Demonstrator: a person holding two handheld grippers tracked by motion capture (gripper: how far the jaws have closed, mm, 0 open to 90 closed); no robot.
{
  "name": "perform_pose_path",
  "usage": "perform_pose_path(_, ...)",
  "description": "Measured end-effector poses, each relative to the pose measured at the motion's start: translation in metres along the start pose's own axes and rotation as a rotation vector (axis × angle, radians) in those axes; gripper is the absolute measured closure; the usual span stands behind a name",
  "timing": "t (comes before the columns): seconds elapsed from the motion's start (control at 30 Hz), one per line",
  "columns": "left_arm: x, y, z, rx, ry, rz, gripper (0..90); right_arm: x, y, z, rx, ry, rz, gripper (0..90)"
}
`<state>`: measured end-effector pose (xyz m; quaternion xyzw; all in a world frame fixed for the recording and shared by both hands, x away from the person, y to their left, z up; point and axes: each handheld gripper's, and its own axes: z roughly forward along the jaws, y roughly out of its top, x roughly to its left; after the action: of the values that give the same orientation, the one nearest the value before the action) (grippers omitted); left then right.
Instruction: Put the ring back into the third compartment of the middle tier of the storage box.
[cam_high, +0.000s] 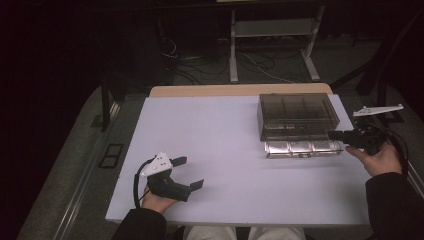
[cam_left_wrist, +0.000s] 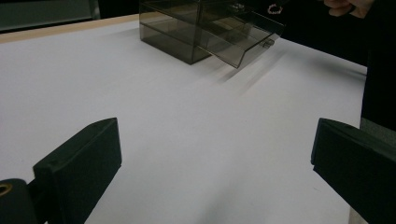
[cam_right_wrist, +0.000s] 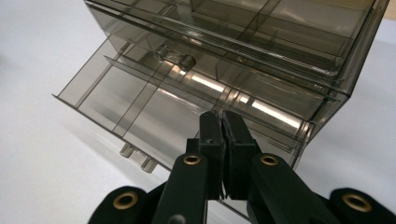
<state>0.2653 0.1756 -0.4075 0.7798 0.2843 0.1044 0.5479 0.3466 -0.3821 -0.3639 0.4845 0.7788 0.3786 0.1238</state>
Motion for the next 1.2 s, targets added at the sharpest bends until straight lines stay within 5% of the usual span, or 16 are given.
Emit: perform_pose_path(1.2, 0.0, 0.0, 0.0, 0.006, -0.002, 0.001, 0.9, -0.004, -0.015, 0.038, 0.09, -0.001, 0.049, 86.3)
